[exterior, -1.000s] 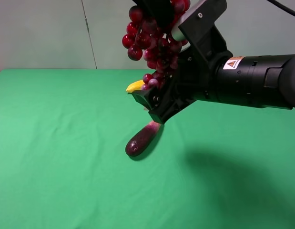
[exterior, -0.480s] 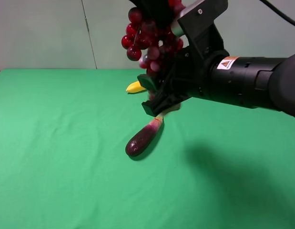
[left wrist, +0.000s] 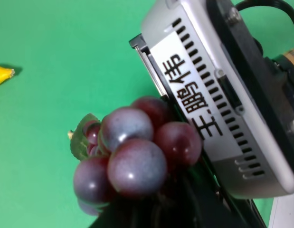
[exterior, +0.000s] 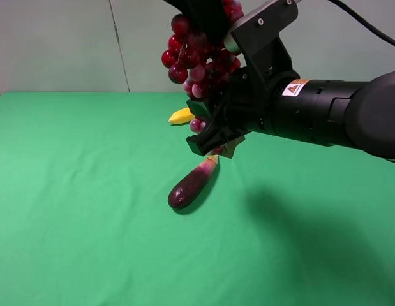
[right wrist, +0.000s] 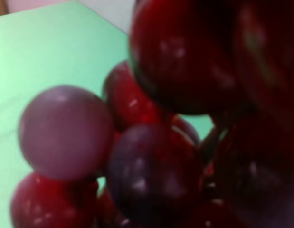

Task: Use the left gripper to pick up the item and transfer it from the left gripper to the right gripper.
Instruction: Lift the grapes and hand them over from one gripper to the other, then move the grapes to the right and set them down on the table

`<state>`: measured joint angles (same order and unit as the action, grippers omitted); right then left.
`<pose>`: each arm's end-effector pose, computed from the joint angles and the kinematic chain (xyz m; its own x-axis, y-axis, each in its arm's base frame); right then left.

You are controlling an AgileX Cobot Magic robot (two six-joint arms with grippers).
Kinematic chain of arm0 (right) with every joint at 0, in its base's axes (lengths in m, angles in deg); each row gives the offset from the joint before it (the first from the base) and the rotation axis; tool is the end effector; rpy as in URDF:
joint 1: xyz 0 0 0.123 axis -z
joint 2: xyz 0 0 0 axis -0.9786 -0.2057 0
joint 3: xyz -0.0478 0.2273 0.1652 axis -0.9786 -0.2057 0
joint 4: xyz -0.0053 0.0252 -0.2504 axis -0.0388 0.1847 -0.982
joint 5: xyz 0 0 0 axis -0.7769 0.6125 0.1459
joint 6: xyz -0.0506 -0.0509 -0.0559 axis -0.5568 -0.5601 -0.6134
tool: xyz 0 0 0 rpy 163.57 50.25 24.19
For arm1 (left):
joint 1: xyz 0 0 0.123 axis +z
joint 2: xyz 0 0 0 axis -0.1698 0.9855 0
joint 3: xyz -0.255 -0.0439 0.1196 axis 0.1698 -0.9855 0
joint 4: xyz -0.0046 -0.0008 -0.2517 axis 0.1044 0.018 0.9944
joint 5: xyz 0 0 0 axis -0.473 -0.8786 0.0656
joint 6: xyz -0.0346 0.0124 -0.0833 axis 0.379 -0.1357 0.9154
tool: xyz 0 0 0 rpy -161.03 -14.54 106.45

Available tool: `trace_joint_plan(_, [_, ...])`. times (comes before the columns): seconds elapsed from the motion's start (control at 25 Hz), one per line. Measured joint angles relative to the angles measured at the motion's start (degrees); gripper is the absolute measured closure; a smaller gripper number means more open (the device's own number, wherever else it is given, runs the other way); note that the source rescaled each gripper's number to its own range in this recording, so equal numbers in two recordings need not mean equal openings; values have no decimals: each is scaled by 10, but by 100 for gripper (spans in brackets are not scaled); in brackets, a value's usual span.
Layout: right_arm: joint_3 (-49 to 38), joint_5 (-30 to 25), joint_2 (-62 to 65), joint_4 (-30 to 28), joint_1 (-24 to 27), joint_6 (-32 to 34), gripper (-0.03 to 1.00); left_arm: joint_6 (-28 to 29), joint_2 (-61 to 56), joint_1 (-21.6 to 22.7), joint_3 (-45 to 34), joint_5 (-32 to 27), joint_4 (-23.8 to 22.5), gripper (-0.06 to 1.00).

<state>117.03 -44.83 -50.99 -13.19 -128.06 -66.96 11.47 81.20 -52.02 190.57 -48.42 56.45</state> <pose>0.1921 0.2080 0.2458 -0.1827 -0.3897 -0.9026 -0.6967 0.6991 -0.1608 0.2565 -0.2684 0.4066 -0.2359 0.7251 -0.6469 0.9428 0.3323 0.0286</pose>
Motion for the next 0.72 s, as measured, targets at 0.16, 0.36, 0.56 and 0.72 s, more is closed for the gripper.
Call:
trace_joint_plan(0.16, [0,0,0,0,0,0,96,23,-1,0,0,0,-17,94])
trace_joint_plan(0.36, [-1,-17,-4,0,0,0,96,79,-13,0,0,0,-65,54])
trace_joint_plan(0.56, [-1,-25,-6,0,0,0,96,131,-23,0,3,0,-119,2])
trace_joint_plan(0.72, [-1,-25,-6,0,0,0,96,135,-27,0,3,0,-143,-4])
